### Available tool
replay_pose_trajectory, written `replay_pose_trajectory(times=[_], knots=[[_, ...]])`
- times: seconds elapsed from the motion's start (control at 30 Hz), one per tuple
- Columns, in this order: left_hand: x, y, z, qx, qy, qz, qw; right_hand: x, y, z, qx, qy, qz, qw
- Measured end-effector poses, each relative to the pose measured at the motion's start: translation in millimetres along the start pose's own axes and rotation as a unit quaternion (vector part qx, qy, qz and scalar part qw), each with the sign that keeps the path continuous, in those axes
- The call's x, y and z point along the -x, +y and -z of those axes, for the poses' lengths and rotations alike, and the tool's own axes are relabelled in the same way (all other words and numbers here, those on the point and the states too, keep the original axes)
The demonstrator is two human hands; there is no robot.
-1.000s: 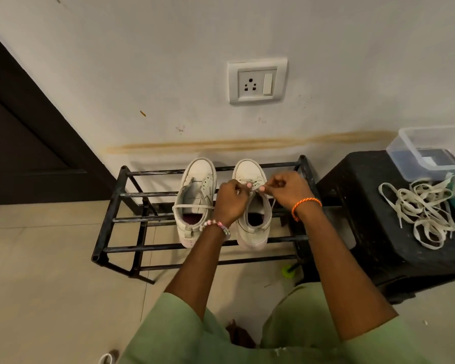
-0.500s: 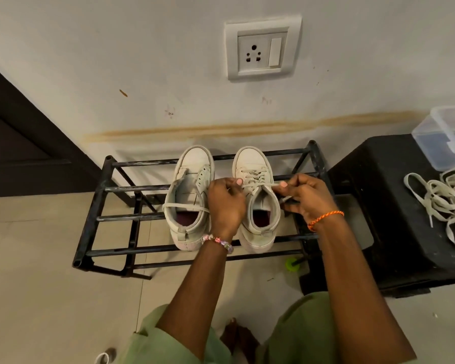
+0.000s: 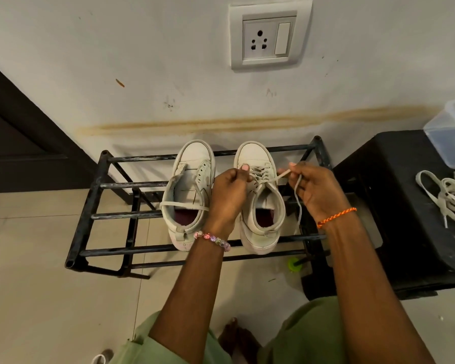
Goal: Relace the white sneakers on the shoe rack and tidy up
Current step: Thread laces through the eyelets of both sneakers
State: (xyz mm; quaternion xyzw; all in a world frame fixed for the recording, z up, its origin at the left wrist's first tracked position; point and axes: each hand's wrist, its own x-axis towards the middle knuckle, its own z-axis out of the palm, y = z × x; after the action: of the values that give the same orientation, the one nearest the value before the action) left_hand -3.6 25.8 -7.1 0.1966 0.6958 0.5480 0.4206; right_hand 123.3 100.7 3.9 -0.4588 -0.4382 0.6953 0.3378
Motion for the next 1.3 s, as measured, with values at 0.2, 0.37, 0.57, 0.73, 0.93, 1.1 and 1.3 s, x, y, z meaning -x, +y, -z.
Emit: replay_pose_trajectory(times=[0.2,0.37,0.57,0.73,0.93,1.1,1.3], knots=[[-2,29,0,0.161,-0.067,-0.028,0.984,-6,-8,-9,-0.137,-0.120,0.026,0.983],[-10,21,-2,0.121,-0.119,-0.086,0.982,-16,2,-21,-0.069,-0.078,0.059,0.993],[-21,8,2,0.055,-0.172,-0.129,0.975,-23,12,-25,0.011,-0.041,0.100,0.994],[-21,12,4,0.099,-0.191,-0.067,0.974,-23,11,-25,-0.020,-0.014,0.074,0.997],[-30,19,8,0.049,-0.234,-0.051,0.970,-24,7,-13,0.056,-0.113,0.091,0.988],[-33,20,10,0.028,-0.196,-0.043,0.979,-24,2,-2,0.072,-0.141,0.092,0.983],[-36,20,21,-0.074,-0.182,-0.119,0.973,-24,4,-9,0.135,-0.120,0.078,0.980]])
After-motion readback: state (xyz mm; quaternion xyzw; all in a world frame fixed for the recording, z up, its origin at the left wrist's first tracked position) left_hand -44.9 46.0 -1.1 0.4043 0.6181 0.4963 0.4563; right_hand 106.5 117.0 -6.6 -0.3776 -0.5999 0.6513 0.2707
